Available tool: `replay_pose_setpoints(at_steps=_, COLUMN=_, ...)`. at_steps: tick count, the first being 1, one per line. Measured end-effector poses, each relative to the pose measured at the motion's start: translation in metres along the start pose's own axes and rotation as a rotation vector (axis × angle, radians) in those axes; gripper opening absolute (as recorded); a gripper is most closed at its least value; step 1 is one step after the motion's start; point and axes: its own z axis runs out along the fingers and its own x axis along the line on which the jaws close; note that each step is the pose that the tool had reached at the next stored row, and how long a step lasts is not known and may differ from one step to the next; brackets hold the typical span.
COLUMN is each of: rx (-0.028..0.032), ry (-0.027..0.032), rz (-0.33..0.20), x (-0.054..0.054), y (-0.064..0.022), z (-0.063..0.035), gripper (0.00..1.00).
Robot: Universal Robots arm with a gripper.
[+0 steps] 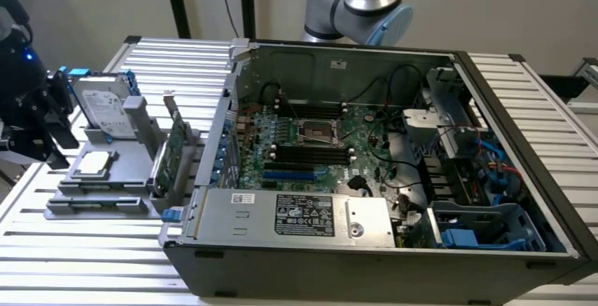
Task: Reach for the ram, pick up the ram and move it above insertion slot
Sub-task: 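Pick up the ram and move it above insertion slot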
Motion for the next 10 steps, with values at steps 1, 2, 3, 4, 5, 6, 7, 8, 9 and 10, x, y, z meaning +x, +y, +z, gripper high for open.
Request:
replay_pose_setpoints(at_steps=1, rx=0.0000, ry=0.0000, rz=0.000, x=0.000, y=0.0004, z=0.0019, gripper=0.42)
replay_pose_setpoints(at_steps=2, rx=0.0000, ry=0.0000, rz=0.000, x=0.001, y=0.0007, z=0.0037, gripper=0.42)
replay_pose_setpoints(at_steps=3, rx=0.0000, ry=0.0000, rz=0.000, x=0.001, y=0.0009, z=0.0056, gripper=0.42)
replay_pose_setpoints(at_steps=4, rx=-0.0001, ry=0.0000, rz=0.000, x=0.002, y=0.0011, z=0.0073, gripper=0.42)
replay_pose_setpoints(at_steps=5, rx=0.0000, ry=0.0000, rz=0.000, x=0.003, y=0.0014, z=0.0092, gripper=0.42)
replay_pose_setpoints(at_steps=6, rx=-0.0001, ry=0.0000, rz=0.000, x=0.003, y=0.0016, z=0.0109, gripper=0.42)
replay_pose_setpoints(at_steps=7, rx=-0.0001, ry=0.0000, rz=0.000, x=0.004, y=0.0018, z=0.0127, gripper=0.42)
replay_pose_setpoints(at_steps=8, rx=0.0001, ry=-0.0001, rz=0.000, x=0.004, y=0.0021, z=0.0147, gripper=0.42)
replay_pose_setpoints(at_steps=9, rx=0.0001, ry=-0.0001, rz=0.001, x=0.005, y=0.0023, z=0.0165, gripper=0.42)
replay_pose_setpoints(at_steps=10, rx=0.0000, ry=0.0000, rz=0.001, x=0.005, y=0.0026, z=0.0183, gripper=0.42)
